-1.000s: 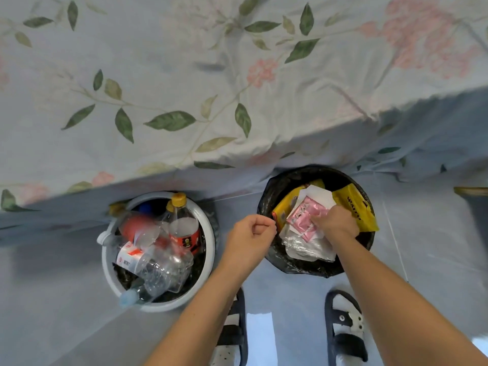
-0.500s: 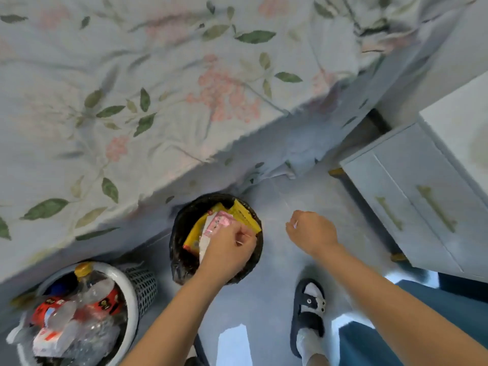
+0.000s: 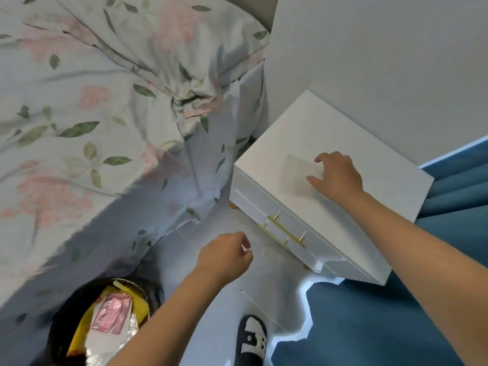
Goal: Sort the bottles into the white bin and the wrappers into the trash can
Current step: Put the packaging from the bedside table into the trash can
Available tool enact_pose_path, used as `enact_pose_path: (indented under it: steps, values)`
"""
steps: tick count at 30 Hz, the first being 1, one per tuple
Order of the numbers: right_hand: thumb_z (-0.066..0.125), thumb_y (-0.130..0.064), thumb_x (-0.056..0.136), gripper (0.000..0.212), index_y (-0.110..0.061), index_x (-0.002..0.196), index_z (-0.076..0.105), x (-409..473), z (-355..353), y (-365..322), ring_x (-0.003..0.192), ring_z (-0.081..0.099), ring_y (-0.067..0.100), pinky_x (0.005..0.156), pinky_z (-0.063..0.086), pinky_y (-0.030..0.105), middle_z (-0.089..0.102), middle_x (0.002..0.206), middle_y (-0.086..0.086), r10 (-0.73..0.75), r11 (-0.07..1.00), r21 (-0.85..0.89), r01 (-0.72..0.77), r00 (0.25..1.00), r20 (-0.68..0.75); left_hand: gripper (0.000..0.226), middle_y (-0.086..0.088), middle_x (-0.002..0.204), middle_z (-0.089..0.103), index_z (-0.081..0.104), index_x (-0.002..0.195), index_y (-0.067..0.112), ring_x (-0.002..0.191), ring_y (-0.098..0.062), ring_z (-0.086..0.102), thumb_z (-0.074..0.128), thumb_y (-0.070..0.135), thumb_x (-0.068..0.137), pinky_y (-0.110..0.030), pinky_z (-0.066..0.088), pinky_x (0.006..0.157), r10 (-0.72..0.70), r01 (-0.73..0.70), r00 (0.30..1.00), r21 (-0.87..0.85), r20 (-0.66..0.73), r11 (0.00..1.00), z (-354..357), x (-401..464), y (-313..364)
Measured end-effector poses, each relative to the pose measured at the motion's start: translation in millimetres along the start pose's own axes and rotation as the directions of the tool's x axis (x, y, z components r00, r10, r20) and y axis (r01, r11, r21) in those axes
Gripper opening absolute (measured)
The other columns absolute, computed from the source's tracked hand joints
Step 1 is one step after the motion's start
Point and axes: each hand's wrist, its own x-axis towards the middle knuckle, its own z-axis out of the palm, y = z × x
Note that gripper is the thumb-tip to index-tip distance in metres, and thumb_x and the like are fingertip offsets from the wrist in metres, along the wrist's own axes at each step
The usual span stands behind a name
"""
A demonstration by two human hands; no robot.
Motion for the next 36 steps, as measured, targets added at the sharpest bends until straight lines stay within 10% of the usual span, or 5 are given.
enact_pose_path:
  steps: [8, 23, 28, 31, 36]
  values:
    - [0.068, -0.052, 0.076, 0.077, -0.022, 0.139, 0.038, 46.8, 32.5, 24.8, 0.13, 0.031, 0.032, 0.101, 0.037, 0.042, 0.038, 0.138, 0.009, 0.074, 0.981, 0.164, -0.106, 0.98, 0.187, 0.026, -0.005, 0.109, 0.063, 0.056, 0.112, 0.015, 0.1, -0.026, 0.06, 0.041, 0.027, 0.094, -0.033, 0.043, 0.069, 0.081, -0.051, 0.995, 0.405, -0.058, 0.913, -12.8, 64.2, 54.3]
    - [0.066, -0.052, 0.077, 0.031, -0.021, 0.075, 0.061, 5.3, 31.7, -9.6, 0.092, 0.057, 0.024, 0.075, 0.037, 0.035, 0.064, 0.089, -0.001, 0.035, 0.978, 0.202, -0.042, 0.999, 0.039, 0.087, 0.006, 0.136, 0.051, 0.037, 0.142, 0.025, 0.117, -0.013, 0.055, 0.072, 0.06, 0.07, -0.03, 0.047, 0.093, -0.087, 0.092, 0.996, -0.163, 0.036, 0.982, -23.2, 53.0, 51.7]
    - [0.076, -0.034, 0.075, 0.019, -0.021, 0.075, 0.063, -56.5, 18.2, -90.4, 0.063, 0.065, 0.017, 0.062, 0.051, 0.029, 0.066, 0.07, -0.002, -0.097, 0.662, 0.729, -0.175, 0.944, 0.315, 0.073, 0.005, 0.122, 0.061, 0.049, 0.132, 0.018, 0.105, -0.009, 0.059, 0.08, 0.04, 0.069, -0.023, 0.047, 0.083, -0.213, 0.213, 0.971, -0.81, 0.112, 0.546, -48.3, 8.7, 3.4]
    - [0.075, -0.026, 0.079, 0.015, -0.023, 0.077, 0.06, -92.1, 30.9, -147.7, 0.049, 0.06, 0.008, 0.049, 0.047, 0.022, 0.065, 0.068, -0.002, -0.216, 0.55, 0.795, -0.255, 0.876, 0.431, 0.015, 0.006, 0.074, 0.071, 0.069, 0.089, 0.013, 0.06, -0.002, 0.063, 0.075, 0.021, 0.078, -0.011, 0.044, 0.053, -0.253, 0.107, 0.967, -0.948, 0.03, 0.299, -60.7, -23.9, -37.4]
    - [0.074, -0.026, 0.079, 0.016, -0.017, 0.082, 0.061, -148.4, 50.6, -233.0, 0.049, 0.056, 0.005, 0.048, 0.047, 0.019, 0.059, 0.062, -0.004, -0.299, 0.44, 0.834, -0.334, 0.821, 0.487, 0.016, 0.004, 0.052, 0.056, 0.071, 0.097, 0.0, 0.045, -0.006, 0.04, 0.07, 0.008, 0.083, -0.011, 0.031, 0.04, -0.37, 0.016, 0.928, -0.983, -0.053, 0.182, -63.3, -84.0, -120.3]
